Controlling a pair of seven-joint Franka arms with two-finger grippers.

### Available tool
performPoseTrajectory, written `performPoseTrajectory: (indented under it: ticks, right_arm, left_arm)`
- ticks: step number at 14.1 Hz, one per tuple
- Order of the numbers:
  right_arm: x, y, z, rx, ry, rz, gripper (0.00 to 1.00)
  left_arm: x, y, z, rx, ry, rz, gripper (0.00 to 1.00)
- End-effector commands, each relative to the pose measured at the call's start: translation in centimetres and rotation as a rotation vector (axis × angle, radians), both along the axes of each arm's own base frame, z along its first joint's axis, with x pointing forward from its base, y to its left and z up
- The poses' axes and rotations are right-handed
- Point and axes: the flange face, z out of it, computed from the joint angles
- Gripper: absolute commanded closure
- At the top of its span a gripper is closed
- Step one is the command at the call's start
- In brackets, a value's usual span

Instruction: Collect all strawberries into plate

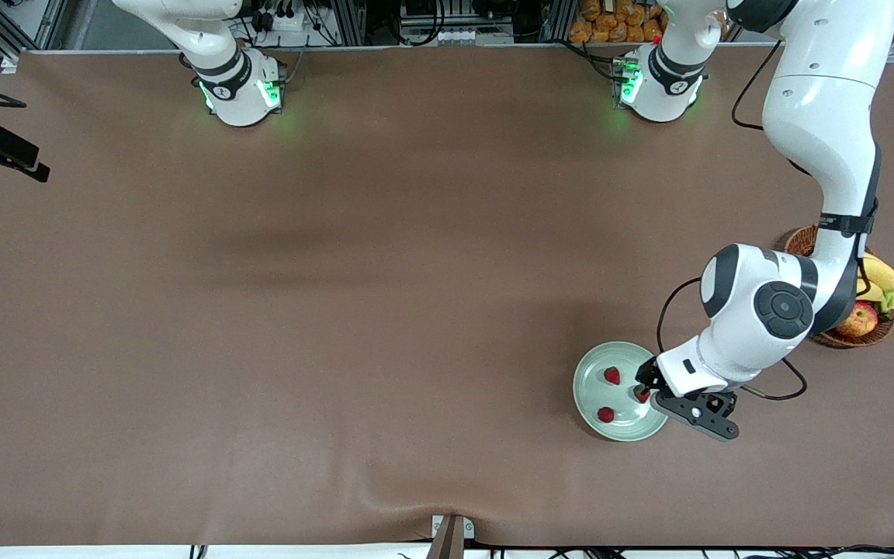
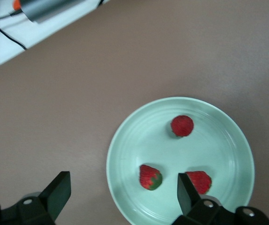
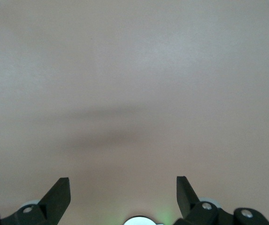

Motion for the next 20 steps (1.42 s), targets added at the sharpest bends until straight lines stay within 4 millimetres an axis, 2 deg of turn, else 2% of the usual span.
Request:
performPoseTrajectory:
  ticks: [1, 3, 4, 7, 11, 13, 17, 20]
  right_arm:
    - [0.1, -1.5, 0.4, 0.052, -0.008, -0.045, 0.00]
    - [0.2, -0.2, 0.3, 0.027, -0.003, -0.015, 0.00]
    - [0.3, 0.9, 0.0, 0.003, 0.006, 0.009, 0.00]
    - [0.3, 3.1, -0.2, -0.061, 0.023, 0.062, 0.00]
    - [0.2, 2.8, -0.3, -0.061, 0.021, 0.056, 0.00]
    - [0.3, 2.8, -0.3, -0.061, 0.020, 0.054, 0.00]
    - [0.4, 2.7, -0.1, -0.046, 0.010, 0.049, 0.00]
    - [0.4, 2.6, 0.0, -0.036, 0.003, 0.038, 0.00]
  left_arm:
    - [0.5, 3.4, 2.8, -0.040, -0.043, 0.030, 0.00]
    - [-0.6, 3.4, 5.3, -0.123, -0.009, 0.129, 0.00]
    - [-1.1, 2.7, 6.3, -0.157, 0.039, 0.200, 0.00]
    - [-2.6, 2.6, 9.7, -0.158, 0.091, 0.319, 0.00]
    - [-5.6, 2.5, 15.0, -0.115, 0.204, 0.396, 0.00]
    - [-7.3, 1.7, 18.1, -0.068, 0.206, 0.428, 0.00]
    - [-11.2, 2.5, 25.1, -0.021, 0.210, 0.467, 0.00]
    - [-14.8, 2.7, 29.3, -0.001, 0.253, 0.462, 0.00]
